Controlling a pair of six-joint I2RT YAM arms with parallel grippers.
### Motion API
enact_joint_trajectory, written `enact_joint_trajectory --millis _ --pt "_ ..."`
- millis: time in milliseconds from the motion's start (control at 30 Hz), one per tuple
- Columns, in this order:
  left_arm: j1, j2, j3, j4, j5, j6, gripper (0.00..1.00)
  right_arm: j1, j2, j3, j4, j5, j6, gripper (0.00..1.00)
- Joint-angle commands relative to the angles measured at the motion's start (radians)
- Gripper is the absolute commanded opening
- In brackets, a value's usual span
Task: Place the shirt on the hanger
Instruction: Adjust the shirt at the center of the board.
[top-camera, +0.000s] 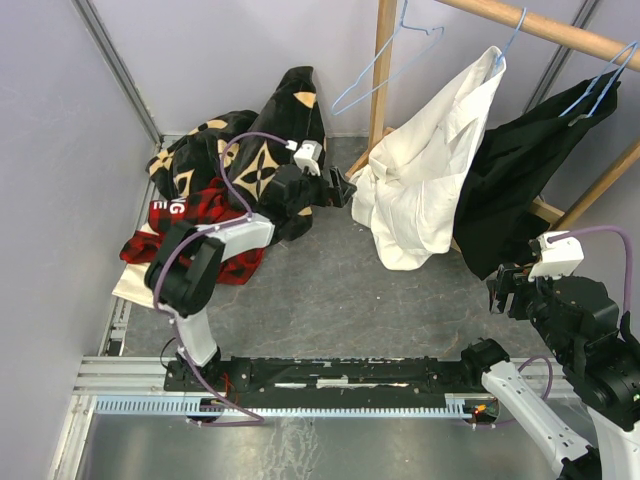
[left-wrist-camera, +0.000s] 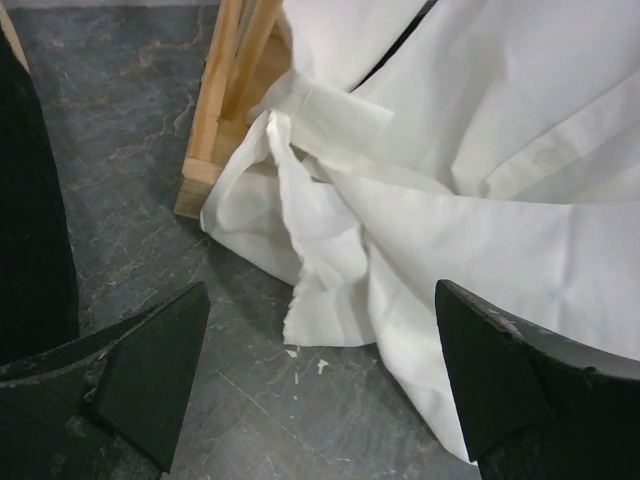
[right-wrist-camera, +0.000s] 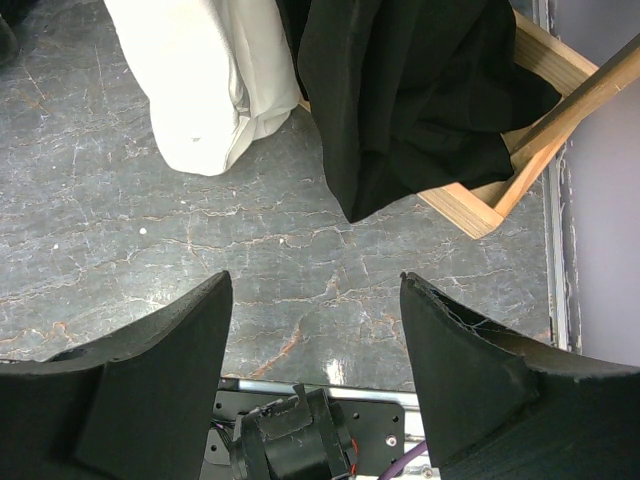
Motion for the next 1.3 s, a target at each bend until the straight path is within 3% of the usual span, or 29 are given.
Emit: enact_joint_trajectory --millis 0,533,1000,1267 --pt "0.011 0.113 0.075 0.059 0.049 -0.025 1.0 -0.002 0.007 0.01 0.019 -0.006 -0.011 0.76" --pt "0.029 0.431 0.301 0.137 0.161 -0.221 0.99 -0.002 0.01 0.009 0.017 -0.007 -0.011 0.76" --pt "0.025 0.591 0.409 0.166 0.177 -0.319 1.0 -0.002 0.015 0.013 0.016 -0.009 -0.009 0.76" --pt "0.026 0.588 0.405 0.215 0.214 -0.362 0.6 -0.003 0.013 0.013 0.014 -0.008 -0.009 0.76"
